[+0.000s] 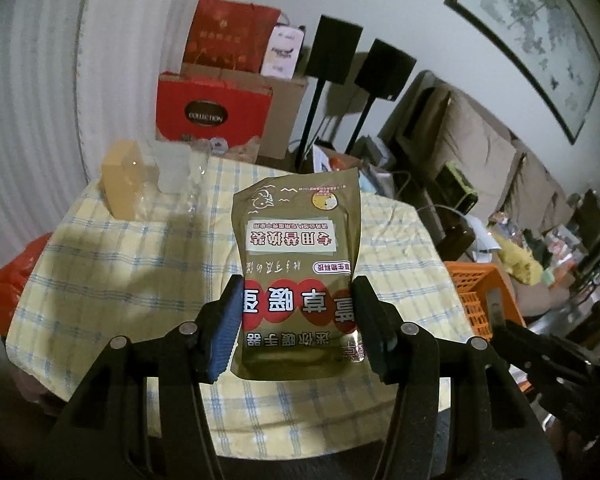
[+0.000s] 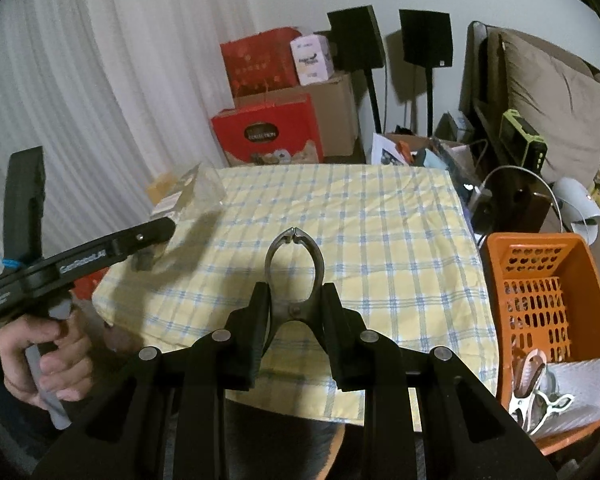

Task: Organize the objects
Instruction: 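Close the left gripper on the brown printed packet and lift it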

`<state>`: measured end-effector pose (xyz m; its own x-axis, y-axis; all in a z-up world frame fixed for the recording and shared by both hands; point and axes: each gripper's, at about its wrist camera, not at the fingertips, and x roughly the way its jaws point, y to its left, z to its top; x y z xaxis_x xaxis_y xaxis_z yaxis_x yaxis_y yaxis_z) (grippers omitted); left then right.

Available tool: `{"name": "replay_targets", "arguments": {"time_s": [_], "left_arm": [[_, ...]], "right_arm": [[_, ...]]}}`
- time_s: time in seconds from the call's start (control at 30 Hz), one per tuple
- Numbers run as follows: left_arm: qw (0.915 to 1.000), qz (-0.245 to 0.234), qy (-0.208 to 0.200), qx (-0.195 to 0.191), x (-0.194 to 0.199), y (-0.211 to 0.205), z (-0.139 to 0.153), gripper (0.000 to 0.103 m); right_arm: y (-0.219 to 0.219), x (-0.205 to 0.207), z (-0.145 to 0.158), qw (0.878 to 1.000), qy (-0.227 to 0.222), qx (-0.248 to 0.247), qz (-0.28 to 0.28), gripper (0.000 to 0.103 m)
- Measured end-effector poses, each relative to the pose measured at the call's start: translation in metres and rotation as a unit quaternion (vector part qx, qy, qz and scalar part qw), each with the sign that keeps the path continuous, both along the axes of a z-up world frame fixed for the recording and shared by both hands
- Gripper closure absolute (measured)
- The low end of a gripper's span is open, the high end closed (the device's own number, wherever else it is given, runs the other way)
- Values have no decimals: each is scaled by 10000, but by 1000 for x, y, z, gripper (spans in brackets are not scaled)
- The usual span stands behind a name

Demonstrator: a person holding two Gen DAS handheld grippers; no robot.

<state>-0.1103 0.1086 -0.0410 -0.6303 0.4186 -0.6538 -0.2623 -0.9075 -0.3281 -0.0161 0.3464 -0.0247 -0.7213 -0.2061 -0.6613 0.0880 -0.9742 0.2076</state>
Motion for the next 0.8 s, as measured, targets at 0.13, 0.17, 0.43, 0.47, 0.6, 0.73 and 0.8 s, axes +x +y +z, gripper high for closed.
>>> {"name": "replay_targets", "arguments": {"time_s": [0.13,0.17,0.43,0.47,0.6,0.73,0.8], "left_arm": [[9999,35,94,-41,13,-2,6,52],[9999,44,101,-33,16,-2,8,52],[9978,397,473,-259,45,1,28,52],[9977,394,493,-237,47,1,30,52],[9967,365,680,-241,59,5,44,52],[9958,274,833,-268,71,14,54,52],[9954,227,885,-275,76,20,58,52]], "right_arm": [[-1,14,9,9999,109,61,-53,77],[-1,17,11,9999,144,48,-59,77],[8,49,33,9988,438,63,-215,77],[9,52,35,9986,464,58,-234,77],[15,68,38,9981,525,33,-314,77],[20,84,39,9976,578,1,-370,77],[24,89,39,9975,585,14,-405,77]]}}
